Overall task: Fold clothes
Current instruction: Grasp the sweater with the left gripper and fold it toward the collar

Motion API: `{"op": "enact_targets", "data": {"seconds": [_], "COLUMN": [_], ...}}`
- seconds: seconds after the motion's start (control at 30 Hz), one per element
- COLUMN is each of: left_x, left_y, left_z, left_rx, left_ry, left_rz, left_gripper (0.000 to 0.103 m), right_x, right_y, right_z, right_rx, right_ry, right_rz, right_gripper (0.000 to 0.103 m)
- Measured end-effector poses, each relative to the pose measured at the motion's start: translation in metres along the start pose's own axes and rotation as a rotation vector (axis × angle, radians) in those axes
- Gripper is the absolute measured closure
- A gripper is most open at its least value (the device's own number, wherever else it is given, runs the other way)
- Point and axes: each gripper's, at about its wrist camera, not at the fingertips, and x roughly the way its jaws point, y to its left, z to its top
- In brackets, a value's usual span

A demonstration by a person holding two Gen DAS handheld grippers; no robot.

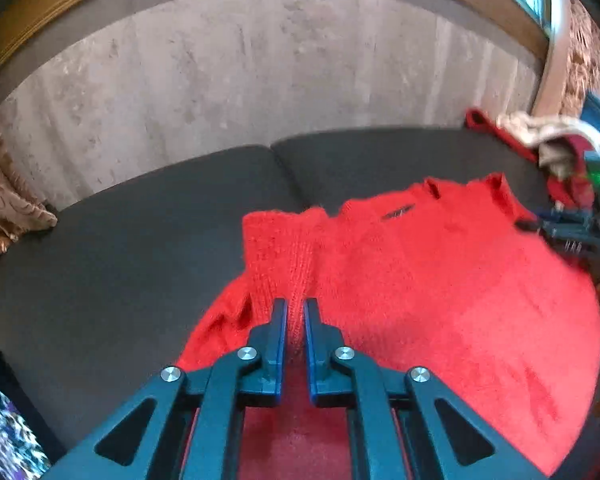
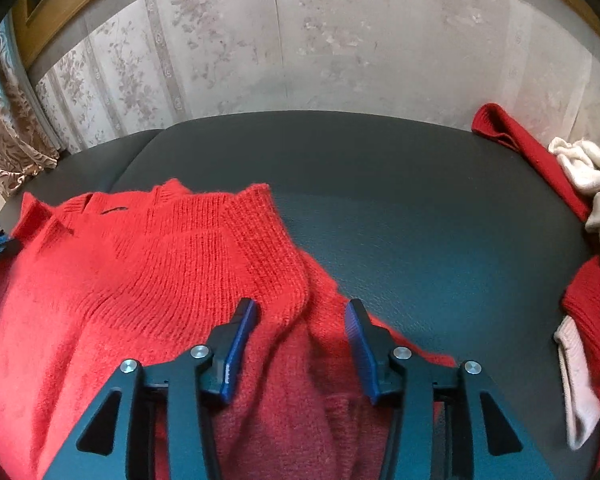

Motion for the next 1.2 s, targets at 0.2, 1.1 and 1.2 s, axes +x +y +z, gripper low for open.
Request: {"op": "enact_targets", "data": {"seconds": [0.2, 1.1, 1.2], "left_x": [0.000, -0.108, -0.105], "left_y": [0.061, 0.051, 0.044], "left_z": [-0.013, -0.150, -0.147], "left_rx": [-0.308, -0.446, -0.438], "left_ry": [0.001, -0.052, -0.042], "left_rz": [-0.027, -0.301, -0.339], "left_gripper": [0.096, 0.067, 0.073], "right_x": [-0.002, 0.004, 0.004], "right_y": [-0.002, -0.007, -0.008], "right_z": [-0.004, -0.003, -0.003], "right_rx": [0.018, 0.036, 0.042], "right_ry": [-0.006, -0.024, -0.023], "right_rz": [0.001, -0.027, -0.034], "right_gripper": [0.053, 0.042, 0.039]}}
